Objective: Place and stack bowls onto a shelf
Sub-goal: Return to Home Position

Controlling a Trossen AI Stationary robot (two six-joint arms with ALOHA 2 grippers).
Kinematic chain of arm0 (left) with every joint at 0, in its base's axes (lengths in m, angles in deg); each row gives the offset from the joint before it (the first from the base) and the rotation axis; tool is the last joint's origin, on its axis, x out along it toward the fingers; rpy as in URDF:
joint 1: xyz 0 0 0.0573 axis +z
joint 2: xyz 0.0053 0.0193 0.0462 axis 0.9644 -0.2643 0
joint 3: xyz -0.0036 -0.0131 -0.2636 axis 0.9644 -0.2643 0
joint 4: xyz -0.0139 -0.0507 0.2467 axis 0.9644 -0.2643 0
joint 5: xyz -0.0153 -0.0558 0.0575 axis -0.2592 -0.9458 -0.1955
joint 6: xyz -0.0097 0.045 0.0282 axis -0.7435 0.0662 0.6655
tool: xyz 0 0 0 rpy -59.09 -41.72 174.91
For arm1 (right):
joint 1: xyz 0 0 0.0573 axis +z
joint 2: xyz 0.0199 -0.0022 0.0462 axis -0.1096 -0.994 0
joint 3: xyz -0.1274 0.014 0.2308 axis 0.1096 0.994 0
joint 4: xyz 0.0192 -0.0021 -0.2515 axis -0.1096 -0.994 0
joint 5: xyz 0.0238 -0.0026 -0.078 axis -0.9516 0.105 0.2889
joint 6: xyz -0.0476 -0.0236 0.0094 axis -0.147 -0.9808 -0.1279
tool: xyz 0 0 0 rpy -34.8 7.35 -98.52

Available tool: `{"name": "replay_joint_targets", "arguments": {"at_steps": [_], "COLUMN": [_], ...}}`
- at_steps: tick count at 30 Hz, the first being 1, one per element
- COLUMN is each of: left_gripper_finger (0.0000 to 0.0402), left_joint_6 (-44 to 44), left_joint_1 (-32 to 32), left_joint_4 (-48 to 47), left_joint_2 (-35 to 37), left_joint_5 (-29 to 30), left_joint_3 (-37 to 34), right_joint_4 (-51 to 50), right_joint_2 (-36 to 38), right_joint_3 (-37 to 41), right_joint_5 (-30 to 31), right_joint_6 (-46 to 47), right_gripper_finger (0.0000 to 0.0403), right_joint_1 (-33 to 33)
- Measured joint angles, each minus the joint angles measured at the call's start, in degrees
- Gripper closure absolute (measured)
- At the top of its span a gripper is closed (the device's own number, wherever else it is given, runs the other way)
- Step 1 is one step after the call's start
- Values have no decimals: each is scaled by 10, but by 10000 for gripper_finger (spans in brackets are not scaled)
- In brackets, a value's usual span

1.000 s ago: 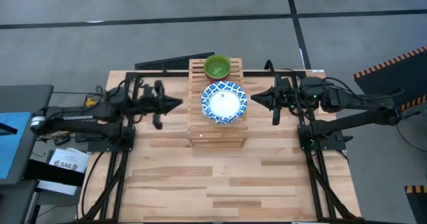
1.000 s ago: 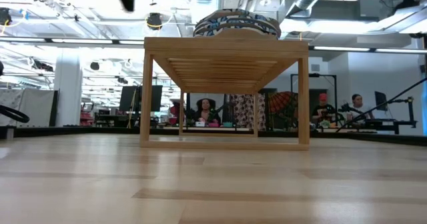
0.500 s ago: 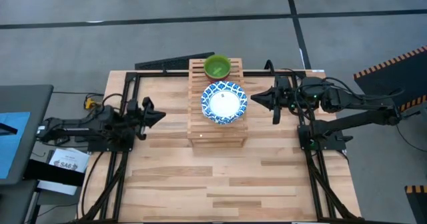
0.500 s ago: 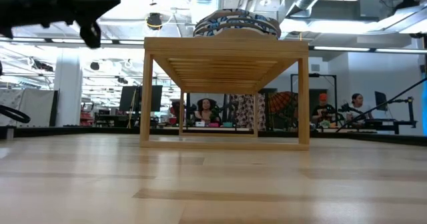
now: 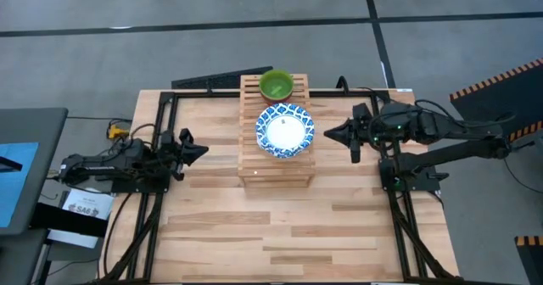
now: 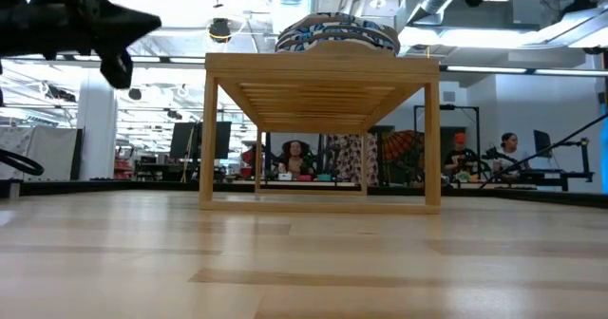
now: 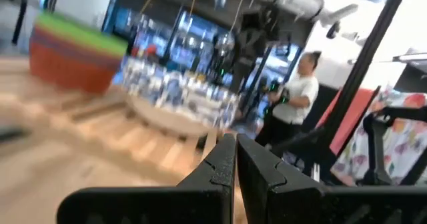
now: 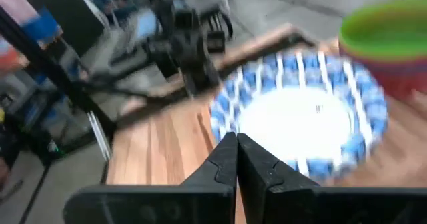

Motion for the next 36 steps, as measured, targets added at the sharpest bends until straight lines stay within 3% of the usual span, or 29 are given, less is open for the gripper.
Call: {"name": "replay_joint_targets", "arguments": {"at_steps": [4,9,13,19,26,36], "left_gripper_finger": [401,401,401,401,401,401], "left_joint_6": [-44,-44,-43,-42,-43,-44], "left_joint_1": [0,0,0,0,1,22], "left_joint_4": [-36,-110,-178,-178,-158,-160], "left_joint_2": [-2,-2,-3,-12,-6,-5], "left_joint_5": [-8,-8,-10,-17,-21,-38], "left_joint_3": [1,2,2,3,-3,-4], "right_joint_4": [1,106,156,207,291,307], "right_joint_2": [16,75,138,254,375,485], "right_joint_3": [33,163,252,349,469,551], "right_joint_5": [-5,-11,-10,-11,-13,-14], "right_joint_6": [11,42,55,51,41,-9], "right_gripper_finger": [382,382,382,382,382,382], "right_joint_1": [15,44,26,-4,6,30]}}
